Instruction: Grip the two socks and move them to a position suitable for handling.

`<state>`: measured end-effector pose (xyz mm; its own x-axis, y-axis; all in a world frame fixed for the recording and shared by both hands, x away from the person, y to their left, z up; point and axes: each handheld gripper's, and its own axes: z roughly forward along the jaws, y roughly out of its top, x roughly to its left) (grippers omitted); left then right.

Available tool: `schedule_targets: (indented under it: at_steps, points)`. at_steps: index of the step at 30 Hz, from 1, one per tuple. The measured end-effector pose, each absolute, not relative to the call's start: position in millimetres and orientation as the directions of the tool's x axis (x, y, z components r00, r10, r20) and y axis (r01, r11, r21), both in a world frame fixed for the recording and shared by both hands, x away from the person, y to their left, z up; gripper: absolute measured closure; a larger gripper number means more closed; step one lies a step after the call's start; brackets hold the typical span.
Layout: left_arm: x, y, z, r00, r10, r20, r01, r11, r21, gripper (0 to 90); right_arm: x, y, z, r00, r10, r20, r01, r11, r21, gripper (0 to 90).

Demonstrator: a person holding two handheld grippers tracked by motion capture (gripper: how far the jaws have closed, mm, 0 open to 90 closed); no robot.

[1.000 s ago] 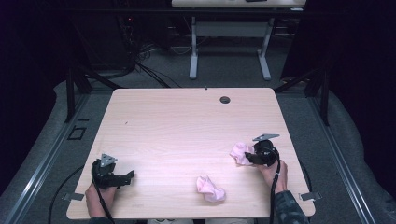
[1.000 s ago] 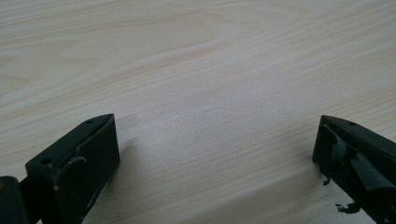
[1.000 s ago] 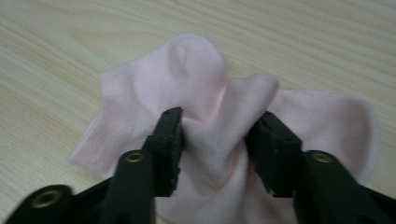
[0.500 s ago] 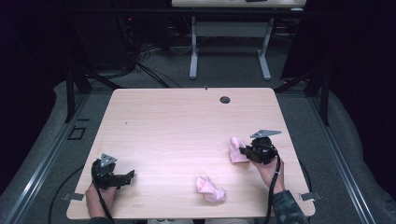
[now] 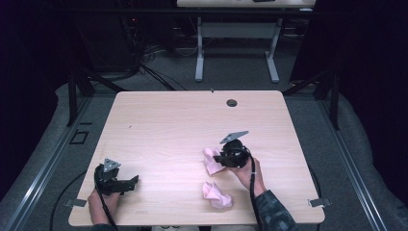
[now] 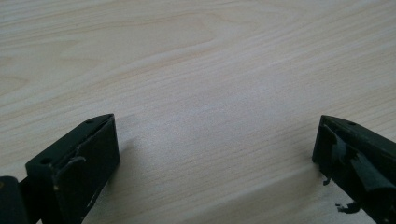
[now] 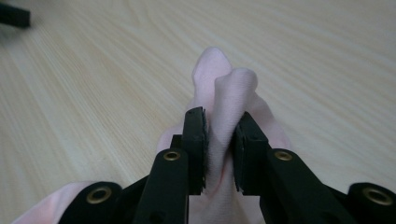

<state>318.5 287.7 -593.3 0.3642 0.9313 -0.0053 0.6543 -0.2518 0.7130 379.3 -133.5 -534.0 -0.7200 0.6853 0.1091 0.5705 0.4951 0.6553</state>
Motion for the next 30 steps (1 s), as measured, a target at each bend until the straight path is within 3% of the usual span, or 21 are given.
schedule_targets:
  at_steps: [4,6,7,8,9,10,11,12,19,30]
  points:
    - [318.5,287.8,-593.2,0.364,0.931,-0.005,0.654,-0.252,0.713,0.3,385.9,-120.7,-556.7,-0.733,0.67,0.117,0.589,0.539,0.603,67.3]
    - [318.5,287.7,-593.2,0.364,0.931,-0.005,0.655,-0.252,0.713,0.3,389.1,-121.2,-563.4,-0.724,0.675,0.141,0.61,0.532,0.587,53.3]
    - [318.5,287.7,-593.3,0.364,0.931,-0.005,0.655,-0.252,0.713,0.3,389.1,-121.2,-563.4,-0.724,0.675,0.141,0.61,0.532,0.587,53.3]
    - [318.5,287.8,-593.3,0.364,0.931,-0.005,0.654,-0.252,0.713,0.3,387.6,-124.9,-560.4,-0.718,0.682,0.135,0.611,0.526,0.592,41.1]
    - [318.5,287.8,-593.3,0.364,0.931,-0.005,0.654,-0.252,0.713,0.3,387.6,-124.9,-560.4,-0.718,0.682,0.135,0.611,0.526,0.592,41.1]
    - [318.4,287.8,-593.2,0.364,0.931,-0.005,0.655,-0.252,0.713,0.3,384.8,-129.3,-555.3,-0.718,0.685,0.127,0.602,0.519,0.607,33.2]
    - [318.4,287.8,-593.2,0.364,0.931,-0.005,0.655,-0.252,0.713,0.3,384.8,-129.3,-555.3,-0.718,0.685,0.127,0.602,0.519,0.607,33.2]
    - [318.4,287.7,-593.2,0.364,0.931,-0.005,0.654,-0.252,0.713,0.3,380.3,-135.2,-548.5,-0.712,0.692,0.118,0.594,0.503,0.628,27.5]
    - [318.5,287.5,-593.2,0.364,0.931,-0.003,0.654,-0.253,0.712,0.2,361.2,-157.0,-528.1,-0.703,0.699,0.132,0.579,0.454,0.677,22.8]
    - [316.4,284.2,-590.8,0.312,0.95,0.01,0.676,-0.23,0.7,0.3,310.8,-182.5,-500.7,-0.722,0.68,0.129,0.541,0.438,0.718,30.8]
